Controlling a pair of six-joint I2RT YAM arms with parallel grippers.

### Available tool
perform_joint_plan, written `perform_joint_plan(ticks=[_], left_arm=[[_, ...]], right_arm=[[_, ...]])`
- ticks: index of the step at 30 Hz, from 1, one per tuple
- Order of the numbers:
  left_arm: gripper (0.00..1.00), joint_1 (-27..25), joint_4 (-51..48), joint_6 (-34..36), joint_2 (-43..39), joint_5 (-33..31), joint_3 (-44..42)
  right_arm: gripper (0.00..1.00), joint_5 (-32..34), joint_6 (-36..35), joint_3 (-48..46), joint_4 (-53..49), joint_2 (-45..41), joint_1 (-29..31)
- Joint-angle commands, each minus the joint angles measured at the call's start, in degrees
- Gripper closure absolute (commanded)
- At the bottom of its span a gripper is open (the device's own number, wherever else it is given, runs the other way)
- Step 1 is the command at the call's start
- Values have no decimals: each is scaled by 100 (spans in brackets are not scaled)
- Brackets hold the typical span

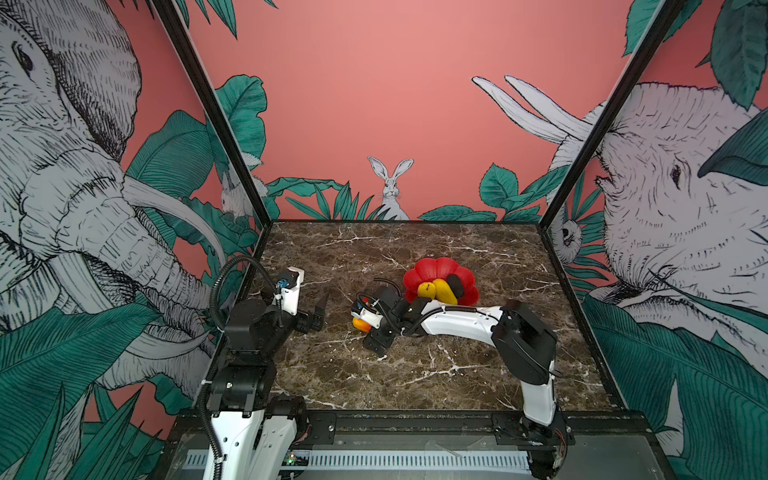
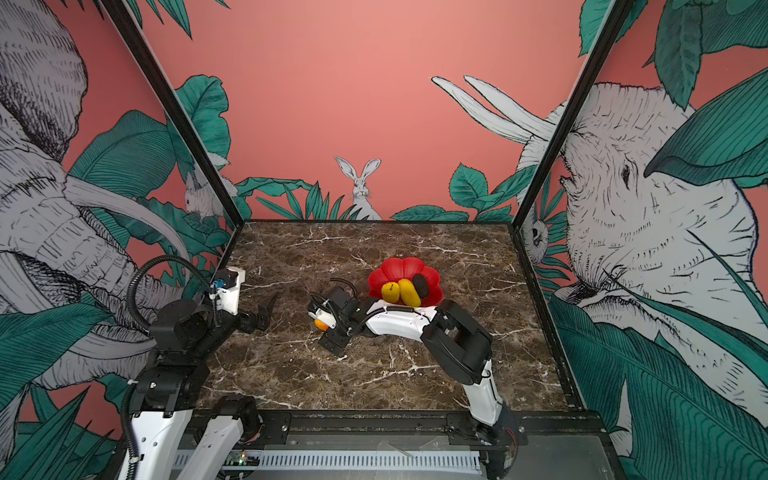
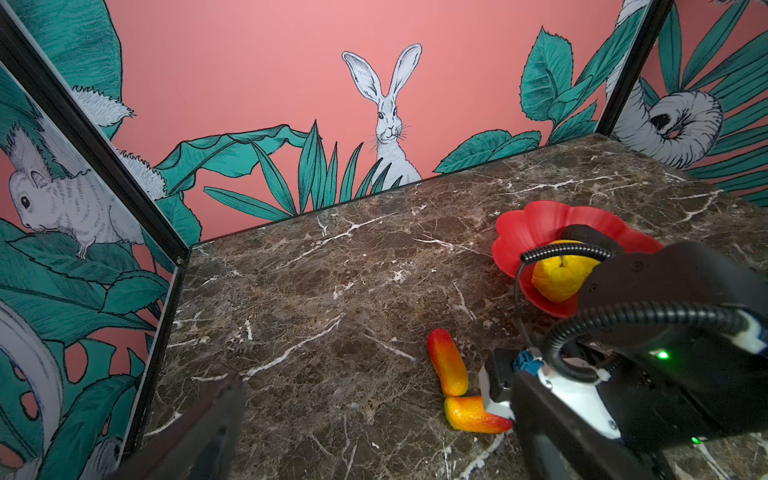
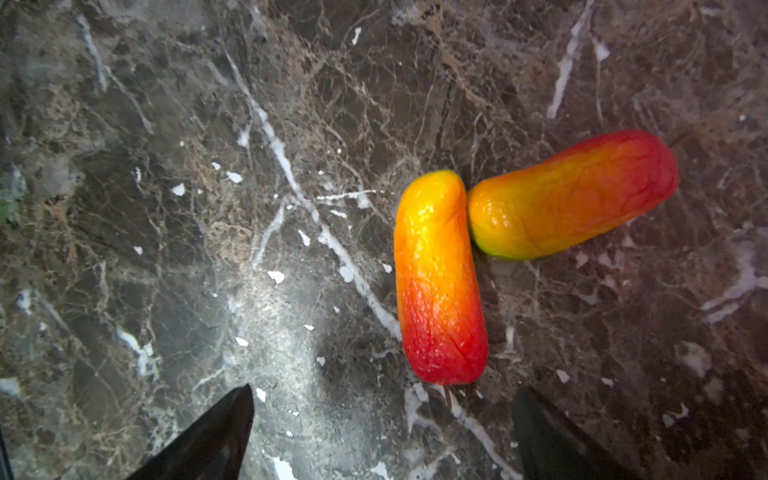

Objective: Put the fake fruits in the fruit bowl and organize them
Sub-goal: 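Reach the right gripper to a red-orange mango and grasp it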

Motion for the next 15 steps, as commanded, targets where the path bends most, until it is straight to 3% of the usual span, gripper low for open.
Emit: perform_joint_plan(ticks=[1, 7, 11, 15], left_arm=[[0, 12, -42, 19, -59, 30, -48], [0, 10, -46, 19, -58, 64, -43], [0, 10, -32, 19, -68, 64, -43], [0, 6, -37, 19, -89, 47, -43]], right_arm=[[6, 37, 29, 213, 118, 123, 8], [9, 90, -35, 416, 87, 374, 0], [17, -2, -35, 603, 53, 583, -1], [38, 72, 29, 664, 136, 758, -10]])
